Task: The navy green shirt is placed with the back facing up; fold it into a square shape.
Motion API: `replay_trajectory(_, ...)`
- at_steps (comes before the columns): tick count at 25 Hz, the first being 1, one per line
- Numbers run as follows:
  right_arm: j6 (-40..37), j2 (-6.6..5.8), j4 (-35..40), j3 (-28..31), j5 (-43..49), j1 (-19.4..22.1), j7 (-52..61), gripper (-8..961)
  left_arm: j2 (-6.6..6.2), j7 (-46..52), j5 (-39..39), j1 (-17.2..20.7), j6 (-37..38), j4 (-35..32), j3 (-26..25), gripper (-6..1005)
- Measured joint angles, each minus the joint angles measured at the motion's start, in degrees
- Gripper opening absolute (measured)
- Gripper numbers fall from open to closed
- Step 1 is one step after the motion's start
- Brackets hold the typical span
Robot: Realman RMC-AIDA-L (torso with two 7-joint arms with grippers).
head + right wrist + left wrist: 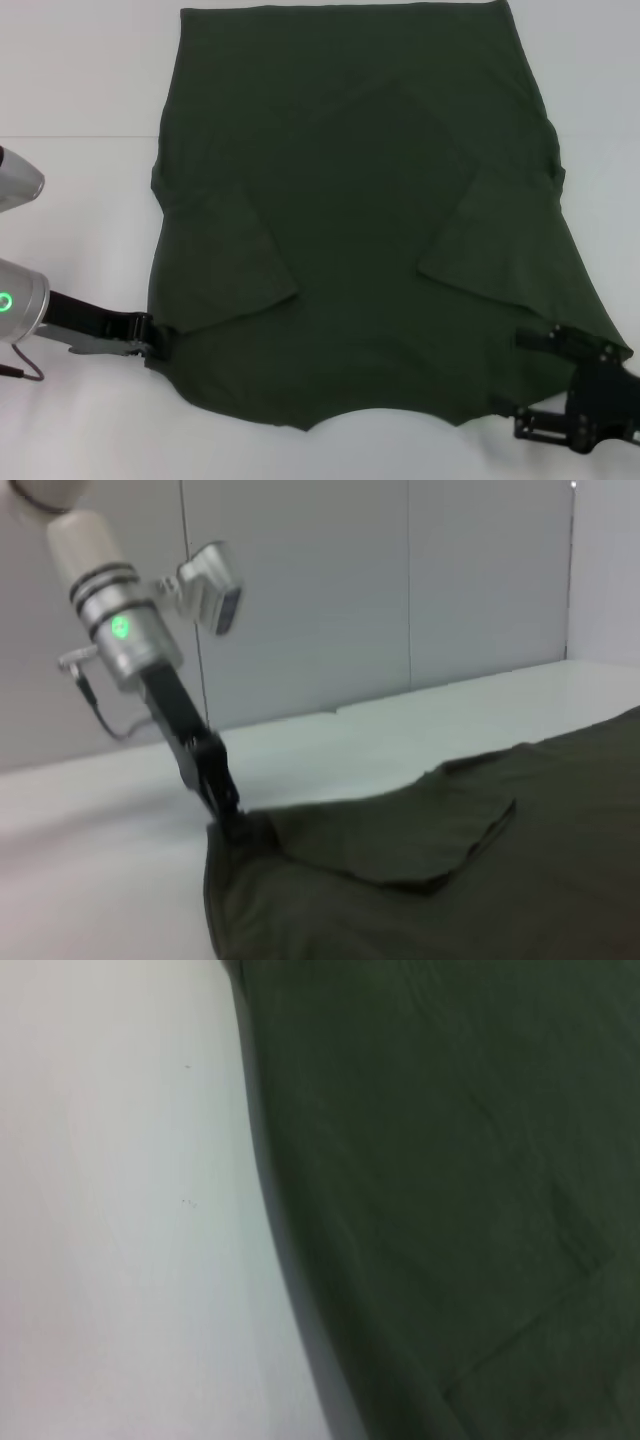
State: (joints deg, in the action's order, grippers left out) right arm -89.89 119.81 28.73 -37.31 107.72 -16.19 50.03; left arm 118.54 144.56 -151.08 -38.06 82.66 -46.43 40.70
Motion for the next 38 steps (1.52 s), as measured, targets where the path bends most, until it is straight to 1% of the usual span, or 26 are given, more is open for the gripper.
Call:
replay_trajectory(3, -3.3, -0.42, 5.0, 0.2, 0.0, 0.3, 10.6, 943, -0.01, -0.6, 0.0, 0.0, 0.1, 0.0, 0.0, 50)
replay_trajectory(6, -7.7, -0.97, 12.3, 0.2, 0.0, 0.8, 23.5, 943, 0.1, -1.1, 0.1, 0.0, 0.3, 0.1, -0.2, 51)
replay_trajectory(7, -8.9, -1.26, 14.4, 0.3, 0.0, 0.8, 26.3, 943, 0.13, -1.3, 0.1, 0.0, 0.4, 0.1, -0.3, 51)
replay_trajectory(9, -11.7, -2.02, 19.1, 0.7, 0.0, 0.8, 33.9, 943, 0.16, -1.7, 0.1, 0.0, 0.4, 0.0, -0.4, 51)
replay_trajectory(12, -13.2, -3.84, 25.1, 1.0, 0.8, 0.0, 47.7, 943, 0.18, -2.1, 0.1, 0.0, 0.5, 0.0, -0.2, 51)
replay_trajectory(13, -13.2, -4.55, 26.7, 1.2, 2.2, -0.7, 53.1, 943, 0.17, -2.1, 0.2, 0.0, 0.5, 0.0, -0.1, 50)
replay_trajectory(14, -13.3, -4.96, 27.6, 1.4, 3.3, -1.2, 56.0, 943, 0.17, -2.2, 0.2, 0.0, 0.5, 0.0, -0.1, 50)
replay_trajectory(16, -13.0, -6.35, 28.9, 2.5, 9.2, -3.9, 64.8, 942, 0.11, -2.5, 0.2, -0.1, 0.5, 0.0, -0.2, 50)
replay_trajectory(17, -12.9, -6.77, 29.1, 2.8, 11.4, -5.0, 67.8, 942, 0.09, -2.6, 0.2, -0.1, 0.5, 0.0, -0.2, 50)
replay_trajectory(19, -12.7, -7.75, 29.3, 4.2, 19.6, -8.6, 75.2, 942, 0.05, -2.7, 0.2, -0.2, 0.5, 0.0, -0.1, 50)
replay_trajectory(20, -12.6, -8.0, 29.3, 4.8, 23.1, -10.2, 78.1, 942, 0.05, -2.7, 0.2, -0.2, 0.5, 0.0, -0.1, 50)
replay_trajectory(23, -12.2, -8.25, 29.3, 6.4, 33.4, -14.2, 85.7, 942, 0.04, -3.0, 0.2, -0.2, 0.4, 0.0, -0.1, 50)
replay_trajectory(27, -12.0, -8.41, 30.0, 6.3, 42.3, -18.1, 91.6, 942, -0.02, -3.5, 0.2, -0.3, 0.4, 0.0, -0.1, 51)
replay_trajectory(29, -11.3, -8.3, 30.5, 6.1, 46.2, -19.7, 93.2, 942, -0.07, -3.6, 0.2, -0.5, 0.4, 0.0, -0.1, 51)
replay_trajectory(33, -9.6, -7.79, 30.4, 5.6, 51.2, -21.6, 94.0, 942, -0.14, -3.8, 0.2, -0.7, 0.4, 0.0, -0.1, 51)
replay_trajectory(38, -6.1, -7.29, 28.1, 4.1, 52.2, -22.0, 94.2, 942, -0.17, -4.1, 0.2, -0.9, 0.5, 0.0, -0.1, 51)
